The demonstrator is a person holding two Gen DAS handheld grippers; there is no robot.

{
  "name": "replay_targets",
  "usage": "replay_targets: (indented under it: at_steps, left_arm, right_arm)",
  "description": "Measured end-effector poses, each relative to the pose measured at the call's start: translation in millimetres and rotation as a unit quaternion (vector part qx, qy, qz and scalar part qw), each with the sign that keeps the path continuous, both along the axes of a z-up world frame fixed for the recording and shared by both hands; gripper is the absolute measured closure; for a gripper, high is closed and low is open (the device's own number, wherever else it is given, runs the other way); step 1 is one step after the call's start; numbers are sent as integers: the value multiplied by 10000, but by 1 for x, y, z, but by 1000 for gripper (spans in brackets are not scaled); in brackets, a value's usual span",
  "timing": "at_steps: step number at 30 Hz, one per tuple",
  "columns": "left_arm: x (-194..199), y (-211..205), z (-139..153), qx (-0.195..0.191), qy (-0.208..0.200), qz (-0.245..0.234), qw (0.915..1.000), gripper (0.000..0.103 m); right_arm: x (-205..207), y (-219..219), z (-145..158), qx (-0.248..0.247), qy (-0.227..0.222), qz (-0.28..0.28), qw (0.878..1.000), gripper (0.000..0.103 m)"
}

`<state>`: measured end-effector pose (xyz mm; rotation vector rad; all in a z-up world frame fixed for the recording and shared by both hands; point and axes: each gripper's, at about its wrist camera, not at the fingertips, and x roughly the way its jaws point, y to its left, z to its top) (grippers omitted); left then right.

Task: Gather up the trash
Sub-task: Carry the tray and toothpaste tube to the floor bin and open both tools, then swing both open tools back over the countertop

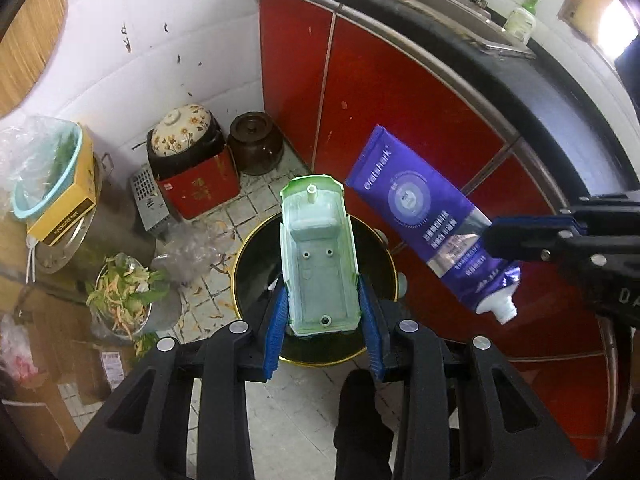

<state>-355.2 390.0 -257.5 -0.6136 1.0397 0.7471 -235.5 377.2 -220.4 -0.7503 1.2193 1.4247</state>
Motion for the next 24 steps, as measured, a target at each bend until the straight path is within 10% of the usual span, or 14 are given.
replay_targets:
  at_steps: [2,4,5,7,8,24]
  left_arm:
    - [-1,5,-6,-70,-32,-45,10000,68]
    - [-2,10,-13,-123,-14,-26,9999,39]
    - [-3,14,-17,-77,40,15,10000,16]
    - [-5,18,-20,-4,9,41,10000,15]
    - [-6,19,-21,-29,55,47,10000,15]
    - [22,-6,22,199,171,-486,9985,13]
  right_arm:
    - [1,7,-3,-4,-22,-9,10000,97]
    - [3,16,-9,-142,95,-22,9999,96]
    - [6,20,-11,-209,70,-21,9998,85]
    - [9,25,-15,-279,19,-30,9996,35]
    - [11,26,-14,-212,-60,-80,9997,25]
    - [59,-42,47,169,-74,-696,9974,19]
